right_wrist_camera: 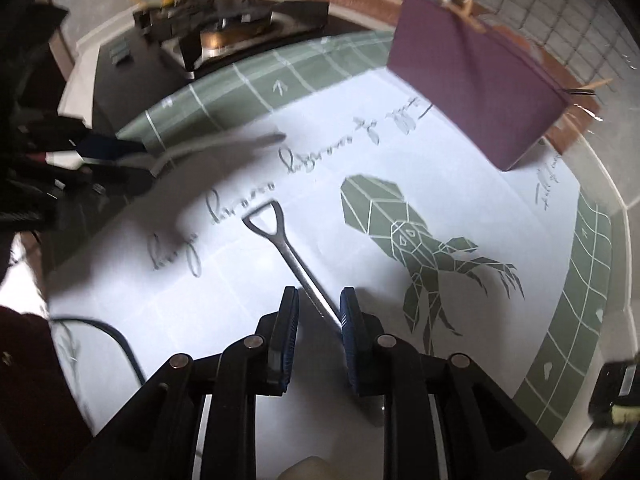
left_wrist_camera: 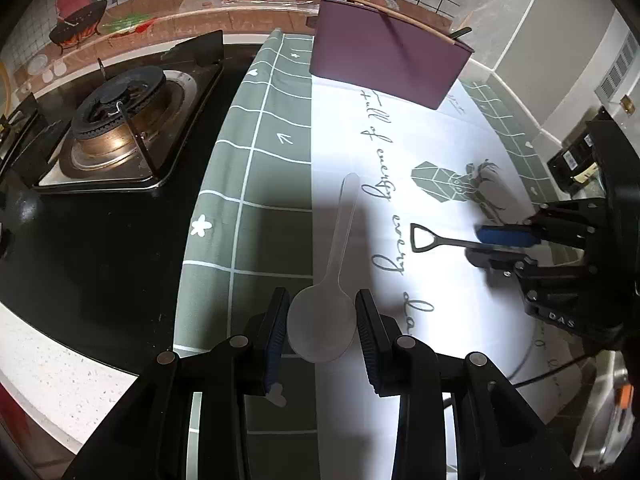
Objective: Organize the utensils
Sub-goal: 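Move the left tool to the white plastic spoon while the right tool holds the spatula, then close the left tool on the white spoon handle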
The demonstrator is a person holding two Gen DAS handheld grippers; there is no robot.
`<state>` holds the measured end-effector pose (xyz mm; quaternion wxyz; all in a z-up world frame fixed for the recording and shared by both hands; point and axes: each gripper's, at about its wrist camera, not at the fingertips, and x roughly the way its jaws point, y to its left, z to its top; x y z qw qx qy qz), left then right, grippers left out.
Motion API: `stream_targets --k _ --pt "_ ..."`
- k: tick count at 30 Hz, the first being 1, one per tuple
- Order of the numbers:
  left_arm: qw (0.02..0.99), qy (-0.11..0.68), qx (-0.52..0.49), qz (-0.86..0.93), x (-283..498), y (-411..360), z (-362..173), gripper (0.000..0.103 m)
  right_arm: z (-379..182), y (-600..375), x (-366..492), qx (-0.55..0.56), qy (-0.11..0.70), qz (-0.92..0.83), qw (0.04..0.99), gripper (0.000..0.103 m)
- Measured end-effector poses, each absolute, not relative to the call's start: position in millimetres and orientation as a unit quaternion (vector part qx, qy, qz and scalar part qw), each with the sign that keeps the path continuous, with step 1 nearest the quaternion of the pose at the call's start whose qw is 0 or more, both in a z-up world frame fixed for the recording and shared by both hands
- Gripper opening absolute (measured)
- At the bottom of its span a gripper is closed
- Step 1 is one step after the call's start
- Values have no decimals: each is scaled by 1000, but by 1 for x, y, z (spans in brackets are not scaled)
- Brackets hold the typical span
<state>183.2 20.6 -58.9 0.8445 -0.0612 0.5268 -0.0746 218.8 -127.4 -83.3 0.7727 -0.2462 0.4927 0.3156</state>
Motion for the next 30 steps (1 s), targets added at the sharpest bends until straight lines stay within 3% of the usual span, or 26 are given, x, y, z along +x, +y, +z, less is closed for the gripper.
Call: stream_targets --k 4,9,19,21,23,27,28,30 --pt "839 532 -75 -88 186 18 -62 35 -80 -144 234 -182 519 298 780 6" --pt "829 541 -80 -115 189 11 -65 36 -82 -183 253 -37 552 266 789 5" --pt "820 553 -25 -142 223 -20 -65 42 -80 -186 227 -80 511 242 821 7" --pt "820 556 -10 -136 231 -25 -70 37 -79 -183 225 -82 506 235 826 7" --pt "816 564 13 -126 237 -31 -75 23 -73 -185 221 -103 491 209 839 7" --pt "817 565 18 -116 242 -35 -76 20 -67 -190 215 -116 481 212 843 9" --pt "817 564 11 -116 243 -34 -76 11 -68 -190 215 -112 484 223 839 9" --pt "823 557 -9 -113 242 -29 -74 9 -71 -189 215 -102 485 244 834 9"
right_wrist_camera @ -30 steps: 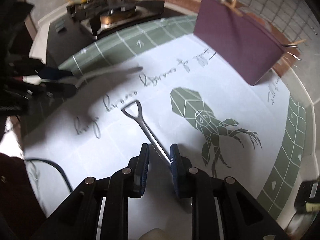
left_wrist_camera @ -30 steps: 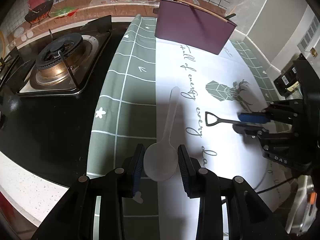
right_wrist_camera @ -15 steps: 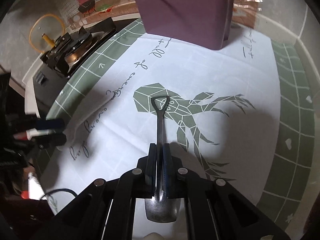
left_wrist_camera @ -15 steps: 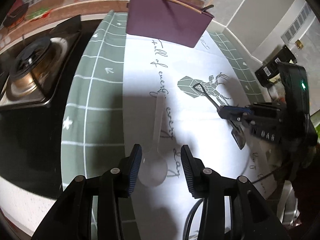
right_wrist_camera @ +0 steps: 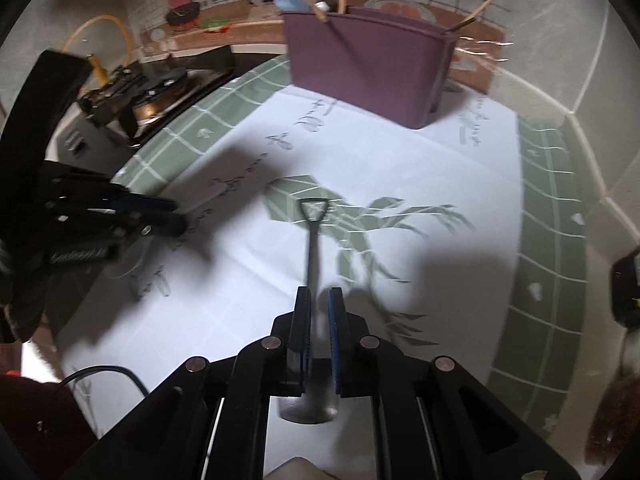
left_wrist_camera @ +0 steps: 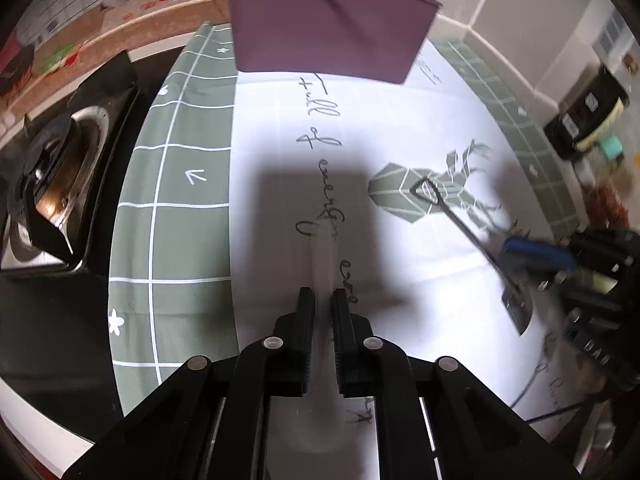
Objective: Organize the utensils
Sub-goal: 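Close the left tool on the white spoon handle, then lift the white spoon and black spatula into the purple holder and open both tools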
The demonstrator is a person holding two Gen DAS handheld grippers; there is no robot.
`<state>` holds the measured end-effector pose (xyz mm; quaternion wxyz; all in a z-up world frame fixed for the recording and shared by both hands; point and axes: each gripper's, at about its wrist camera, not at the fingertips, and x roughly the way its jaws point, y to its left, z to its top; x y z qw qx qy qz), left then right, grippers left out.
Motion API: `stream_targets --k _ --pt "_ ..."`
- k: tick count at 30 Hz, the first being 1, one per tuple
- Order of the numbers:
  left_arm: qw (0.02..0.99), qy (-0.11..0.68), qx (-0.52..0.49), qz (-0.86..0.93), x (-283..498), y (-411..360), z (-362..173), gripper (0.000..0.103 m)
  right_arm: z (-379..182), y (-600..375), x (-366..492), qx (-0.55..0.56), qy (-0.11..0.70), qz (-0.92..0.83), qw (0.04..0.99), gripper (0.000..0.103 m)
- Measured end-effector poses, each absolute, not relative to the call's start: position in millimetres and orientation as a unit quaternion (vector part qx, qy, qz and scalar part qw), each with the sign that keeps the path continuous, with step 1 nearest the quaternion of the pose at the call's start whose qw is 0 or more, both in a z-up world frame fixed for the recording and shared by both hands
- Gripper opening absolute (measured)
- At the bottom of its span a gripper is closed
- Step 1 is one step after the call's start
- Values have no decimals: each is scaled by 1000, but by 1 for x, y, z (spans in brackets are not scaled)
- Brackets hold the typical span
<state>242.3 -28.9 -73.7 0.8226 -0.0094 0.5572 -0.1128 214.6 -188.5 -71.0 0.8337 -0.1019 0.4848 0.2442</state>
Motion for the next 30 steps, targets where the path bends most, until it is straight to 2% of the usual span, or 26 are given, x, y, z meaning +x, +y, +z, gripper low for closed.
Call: stream_targets --k 7,11,19,30 --pt "842 526 -52 -110 230 -17 -53 9 -84 -175 233 -78 512 252 817 10" --pt "848 514 -66 -110 224 -13 -42 9 -83 -168 229 -92 507 236 824 6" --pt "860 480 -118 -126 211 -4 -10 9 -36 -209 210 28 459 253 851 5" --pt "883 426 -129 -145 224 -6 33 9 23 -229 207 63 383 238 891 1"
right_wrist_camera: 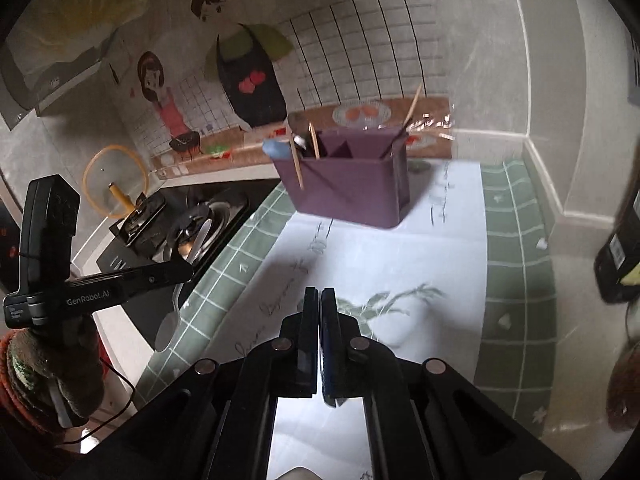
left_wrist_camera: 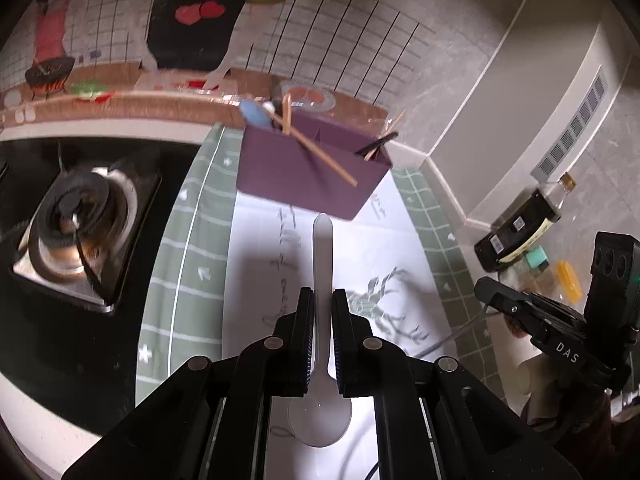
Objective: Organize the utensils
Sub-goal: 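Lift the white spoon and black spatula into the purple holder and open both tools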
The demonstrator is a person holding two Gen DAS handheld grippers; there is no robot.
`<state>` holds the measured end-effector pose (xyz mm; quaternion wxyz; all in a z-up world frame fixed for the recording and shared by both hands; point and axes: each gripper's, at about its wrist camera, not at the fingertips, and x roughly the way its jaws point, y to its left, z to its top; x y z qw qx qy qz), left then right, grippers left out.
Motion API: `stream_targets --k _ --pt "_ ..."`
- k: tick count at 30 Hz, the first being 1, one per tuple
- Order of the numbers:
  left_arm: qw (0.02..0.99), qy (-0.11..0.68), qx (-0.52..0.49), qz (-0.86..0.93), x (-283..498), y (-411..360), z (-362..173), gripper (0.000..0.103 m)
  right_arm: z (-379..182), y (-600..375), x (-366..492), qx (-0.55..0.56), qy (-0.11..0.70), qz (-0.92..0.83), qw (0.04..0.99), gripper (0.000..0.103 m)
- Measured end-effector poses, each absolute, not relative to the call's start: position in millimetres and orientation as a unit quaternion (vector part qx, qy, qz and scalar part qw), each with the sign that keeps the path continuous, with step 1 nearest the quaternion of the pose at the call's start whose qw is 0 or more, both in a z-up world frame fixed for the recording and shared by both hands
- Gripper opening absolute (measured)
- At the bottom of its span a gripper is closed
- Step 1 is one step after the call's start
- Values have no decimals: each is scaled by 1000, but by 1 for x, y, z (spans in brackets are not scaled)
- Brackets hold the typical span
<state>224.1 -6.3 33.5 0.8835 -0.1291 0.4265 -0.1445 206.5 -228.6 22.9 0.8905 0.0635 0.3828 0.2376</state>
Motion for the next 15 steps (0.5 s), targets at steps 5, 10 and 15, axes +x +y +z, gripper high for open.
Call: stream_targets --k 5,10,15 --pt "884 422 -131 -151 234 -3 36 9 30 -225 209 29 390 234 890 1" --pt "877 433 -147 -149 237 3 24 9 29 -232 205 24 393 230 890 2" --pt "869 445 -158 -149 233 4 12 9 13 -226 198 16 421 238 875 4"
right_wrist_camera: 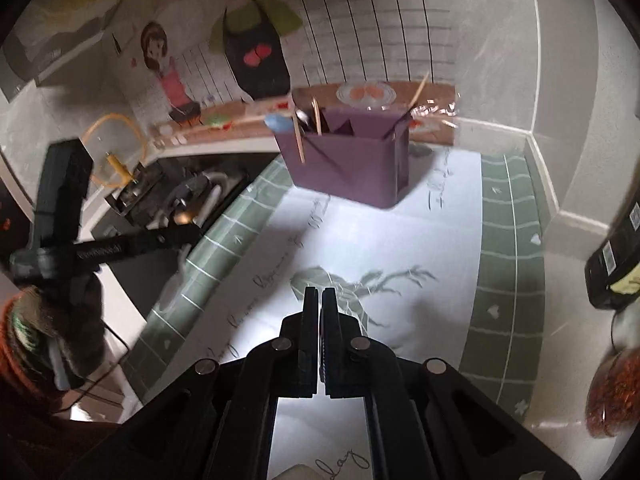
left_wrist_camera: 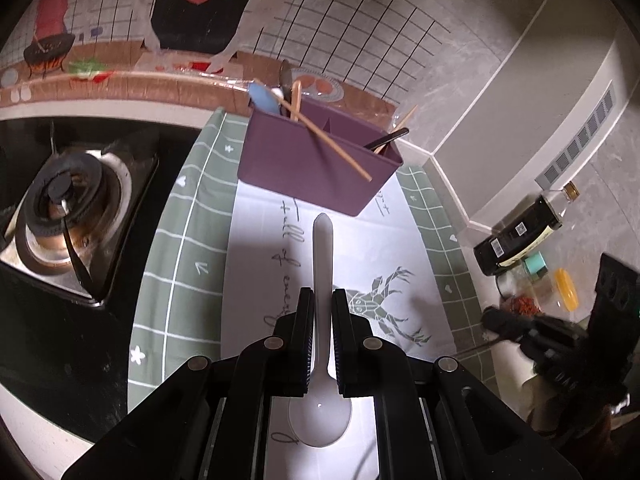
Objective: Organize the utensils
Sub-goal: 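Lift the white spoon and black spatula into the purple holder and open both tools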
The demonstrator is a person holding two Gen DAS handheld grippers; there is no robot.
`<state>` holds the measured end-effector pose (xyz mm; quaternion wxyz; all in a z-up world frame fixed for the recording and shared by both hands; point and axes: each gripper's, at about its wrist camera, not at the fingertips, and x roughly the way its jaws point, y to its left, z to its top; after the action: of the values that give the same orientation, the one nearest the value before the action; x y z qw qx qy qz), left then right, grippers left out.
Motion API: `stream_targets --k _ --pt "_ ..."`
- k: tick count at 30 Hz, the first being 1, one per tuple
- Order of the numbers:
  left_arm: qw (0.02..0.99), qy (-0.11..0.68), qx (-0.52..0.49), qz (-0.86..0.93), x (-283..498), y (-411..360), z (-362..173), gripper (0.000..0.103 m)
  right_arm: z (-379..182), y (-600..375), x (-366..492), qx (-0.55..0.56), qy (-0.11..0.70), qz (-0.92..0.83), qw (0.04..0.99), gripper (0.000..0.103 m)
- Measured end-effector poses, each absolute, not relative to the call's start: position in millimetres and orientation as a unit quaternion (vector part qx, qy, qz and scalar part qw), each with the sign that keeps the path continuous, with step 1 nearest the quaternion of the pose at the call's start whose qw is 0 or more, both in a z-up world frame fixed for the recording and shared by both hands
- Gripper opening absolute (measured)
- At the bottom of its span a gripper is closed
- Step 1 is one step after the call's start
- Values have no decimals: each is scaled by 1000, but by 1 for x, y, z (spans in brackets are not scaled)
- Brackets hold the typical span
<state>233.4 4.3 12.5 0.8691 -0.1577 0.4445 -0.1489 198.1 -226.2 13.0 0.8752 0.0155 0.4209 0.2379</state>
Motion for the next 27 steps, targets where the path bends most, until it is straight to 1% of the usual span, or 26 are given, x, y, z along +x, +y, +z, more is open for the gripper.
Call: stream_targets --k 9,15,19,23,26,27 --pt "867 448 -162 -145 228 8 10 9 -43 -215 187 5 486 231 843 4" --pt "864 453 -160 -149 224 4 6 9 -48 -224 180 2 496 209 842 2" --pt "863 453 -160 -154 223 0 6 9 -34 -230 177 14 483 207 851 2" --pt "869 439 -159 -167 225 -4 18 9 -4 -232 178 20 457 208 865 2" --pt "883 404 -153 -184 238 -8 54 9 35 -232 188 17 432 211 877 2" --pt "894 380 -143 -189 244 -9 75 9 59 -230 197 11 418 214 883 2"
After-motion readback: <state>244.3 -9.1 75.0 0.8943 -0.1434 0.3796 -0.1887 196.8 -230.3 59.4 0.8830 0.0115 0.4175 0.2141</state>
